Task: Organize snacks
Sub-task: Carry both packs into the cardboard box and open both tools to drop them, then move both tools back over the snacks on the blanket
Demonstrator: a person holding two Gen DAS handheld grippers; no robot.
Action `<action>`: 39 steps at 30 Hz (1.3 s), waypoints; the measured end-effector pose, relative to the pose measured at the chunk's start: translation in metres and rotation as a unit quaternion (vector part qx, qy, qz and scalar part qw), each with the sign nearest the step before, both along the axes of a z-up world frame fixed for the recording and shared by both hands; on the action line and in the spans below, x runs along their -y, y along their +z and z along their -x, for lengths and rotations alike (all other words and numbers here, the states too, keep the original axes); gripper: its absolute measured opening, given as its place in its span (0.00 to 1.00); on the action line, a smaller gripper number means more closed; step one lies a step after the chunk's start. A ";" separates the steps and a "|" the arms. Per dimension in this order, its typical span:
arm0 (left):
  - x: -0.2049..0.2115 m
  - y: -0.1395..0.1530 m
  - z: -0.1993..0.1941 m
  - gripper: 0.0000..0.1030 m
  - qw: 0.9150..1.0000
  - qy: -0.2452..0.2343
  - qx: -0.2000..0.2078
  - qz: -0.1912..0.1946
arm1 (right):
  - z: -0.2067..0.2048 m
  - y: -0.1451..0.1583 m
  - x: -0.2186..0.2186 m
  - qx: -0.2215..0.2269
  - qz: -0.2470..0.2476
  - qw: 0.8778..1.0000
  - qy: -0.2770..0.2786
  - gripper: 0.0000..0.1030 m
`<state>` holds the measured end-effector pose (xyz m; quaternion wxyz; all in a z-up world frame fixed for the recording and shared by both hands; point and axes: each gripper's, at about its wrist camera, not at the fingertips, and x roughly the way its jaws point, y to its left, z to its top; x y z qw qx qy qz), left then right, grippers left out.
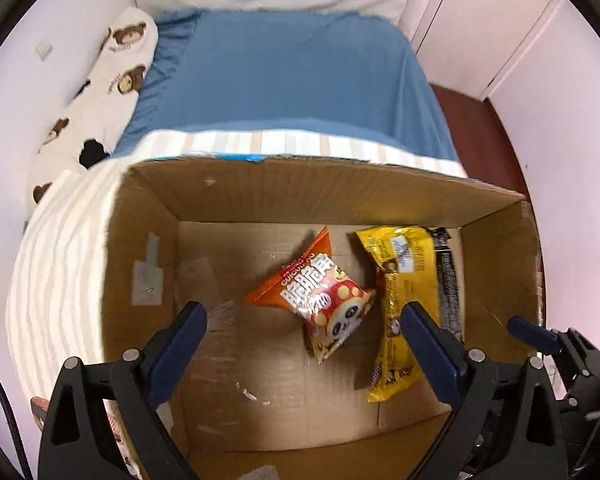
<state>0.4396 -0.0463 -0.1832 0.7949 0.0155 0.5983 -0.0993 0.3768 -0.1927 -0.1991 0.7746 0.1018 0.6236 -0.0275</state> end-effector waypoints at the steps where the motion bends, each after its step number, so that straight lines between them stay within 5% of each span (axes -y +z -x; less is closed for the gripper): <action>1: -0.002 0.008 0.006 0.96 1.000 0.001 0.011 -0.001 | 0.007 0.003 0.000 0.006 0.000 1.000 -0.002 0.96; 13: -0.010 0.079 0.083 0.96 0.996 0.003 0.092 0.003 | 0.093 0.071 -0.014 0.093 0.018 0.996 -0.006 0.96; 23: -0.021 0.095 0.156 0.96 0.994 0.007 0.109 -0.006 | 0.166 0.093 -0.012 0.108 -0.022 0.994 -0.022 0.96; 31: -0.025 0.014 0.233 0.96 0.995 0.003 0.048 -0.090 | 0.233 0.012 0.022 -0.005 -0.062 0.993 -0.096 0.96; 36: -0.041 -0.058 0.269 0.96 0.994 0.011 -0.061 -0.092 | 0.288 -0.071 0.051 -0.111 -0.131 0.966 -0.195 0.96; 39: -0.059 -0.085 0.279 0.96 0.990 0.048 -0.106 -0.085 | 0.311 -0.104 0.053 -0.150 -0.125 0.953 -0.231 0.96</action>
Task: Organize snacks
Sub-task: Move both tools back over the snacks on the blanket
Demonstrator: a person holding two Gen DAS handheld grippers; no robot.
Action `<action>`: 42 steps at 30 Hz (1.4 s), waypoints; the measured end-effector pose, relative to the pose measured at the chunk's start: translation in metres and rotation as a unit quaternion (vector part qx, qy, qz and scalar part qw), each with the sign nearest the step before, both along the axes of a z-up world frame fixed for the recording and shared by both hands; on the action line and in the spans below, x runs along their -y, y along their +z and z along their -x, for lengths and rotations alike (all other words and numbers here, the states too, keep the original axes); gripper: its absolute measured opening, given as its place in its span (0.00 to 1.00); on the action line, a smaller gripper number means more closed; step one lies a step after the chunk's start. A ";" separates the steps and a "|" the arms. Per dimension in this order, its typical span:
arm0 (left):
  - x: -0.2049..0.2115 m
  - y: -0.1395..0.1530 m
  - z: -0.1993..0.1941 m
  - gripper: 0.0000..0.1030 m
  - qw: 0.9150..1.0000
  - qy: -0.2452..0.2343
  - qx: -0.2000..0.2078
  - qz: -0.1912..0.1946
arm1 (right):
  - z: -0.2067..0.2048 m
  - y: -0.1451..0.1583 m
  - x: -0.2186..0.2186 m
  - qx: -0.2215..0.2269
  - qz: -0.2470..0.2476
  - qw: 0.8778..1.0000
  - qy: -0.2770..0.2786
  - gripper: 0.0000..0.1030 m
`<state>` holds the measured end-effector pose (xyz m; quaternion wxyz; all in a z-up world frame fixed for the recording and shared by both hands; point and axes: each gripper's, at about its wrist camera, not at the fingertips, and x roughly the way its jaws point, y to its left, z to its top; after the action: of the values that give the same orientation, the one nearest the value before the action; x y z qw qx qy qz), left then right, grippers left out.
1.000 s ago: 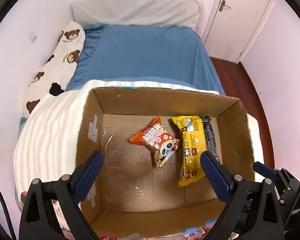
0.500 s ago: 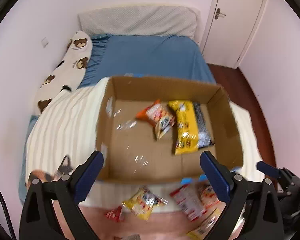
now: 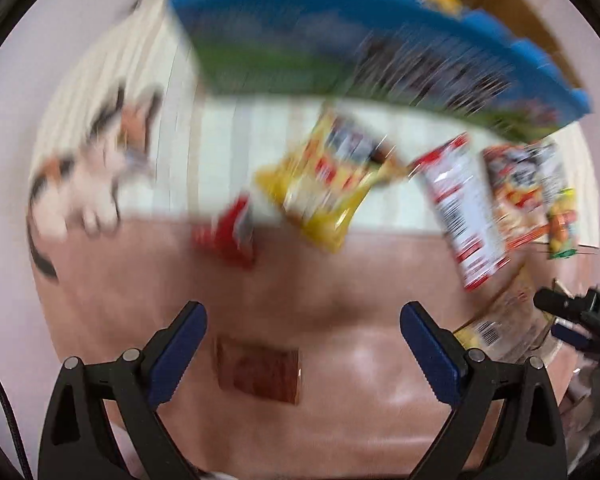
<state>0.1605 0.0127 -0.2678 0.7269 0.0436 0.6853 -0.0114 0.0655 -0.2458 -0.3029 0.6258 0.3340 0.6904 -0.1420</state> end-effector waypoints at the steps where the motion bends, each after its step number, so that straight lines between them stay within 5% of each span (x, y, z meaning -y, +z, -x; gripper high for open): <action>1: -0.009 -0.008 0.002 0.96 1.000 0.021 -0.015 0.006 | 0.003 -0.007 -0.003 -0.006 0.003 1.000 0.002 0.96; 6: -0.046 -0.023 -0.011 0.96 0.989 0.122 -0.049 0.074 | 0.005 -0.038 -0.016 -0.019 0.000 1.000 -0.014 0.91; 8: -0.052 -0.015 -0.022 0.96 0.985 0.141 -0.025 0.099 | -0.001 -0.043 -0.022 -0.019 0.012 1.000 -0.003 0.73; 9: -0.050 -0.010 -0.029 0.96 0.986 0.131 -0.006 0.107 | -0.005 -0.044 -0.026 -0.014 0.011 1.000 0.010 0.71; 14: 0.000 0.001 -0.063 0.96 0.997 -0.048 0.050 0.036 | -0.031 -0.035 -0.058 0.005 0.034 0.988 0.153 0.63; 18: 0.044 -0.017 -0.074 0.96 0.982 -0.180 0.049 -0.037 | -0.043 -0.036 -0.071 -0.009 0.050 0.977 0.208 0.66; 20: 0.061 -0.031 -0.077 0.96 0.971 -0.226 0.039 -0.063 | -0.042 -0.039 -0.068 -0.012 0.047 0.980 0.193 0.84; 22: 0.069 -0.042 -0.081 0.93 0.968 -0.241 0.026 -0.064 | -0.037 -0.040 -0.057 -0.010 0.037 0.985 0.171 0.86; 23: 0.071 -0.045 -0.082 0.86 0.970 -0.237 0.022 -0.054 | -0.033 -0.042 -0.052 -0.011 0.028 0.987 0.157 0.86; 24: 0.070 -0.049 -0.084 0.67 0.973 -0.225 0.015 -0.042 | -0.028 -0.045 -0.049 -0.014 0.014 0.990 0.142 0.86; 25: 0.069 -0.049 -0.084 0.65 0.977 -0.212 0.011 -0.034 | -0.024 -0.049 -0.046 -0.015 0.001 0.991 0.130 0.86; 28: 0.058 -0.049 -0.077 0.65 0.987 -0.162 -0.007 0.000 | -0.014 -0.057 -0.039 -0.013 -0.008 0.994 0.106 0.86; 31: 0.045 -0.052 -0.058 0.65 0.993 -0.104 -0.036 0.029 | -0.007 -0.058 -0.033 0.001 0.003 0.995 0.096 0.75; 35: 0.026 -0.067 -0.029 0.65 0.994 -0.048 -0.079 0.061 | 0.003 -0.053 -0.044 0.001 0.025 0.987 0.159 0.61; 40: 0.012 -0.088 0.018 0.65 0.989 -0.026 -0.124 0.070 | 0.012 -0.052 -0.067 -0.010 0.013 0.971 0.239 0.58; 42: 0.006 -0.093 0.032 0.65 0.988 -0.025 -0.132 0.071 | 0.014 -0.051 -0.081 -0.013 0.008 0.955 0.295 0.58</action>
<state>0.1287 0.0065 -0.3610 0.6306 0.0072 0.7715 -0.0839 0.0511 -0.1644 -0.3542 0.6334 0.1085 0.7651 0.0395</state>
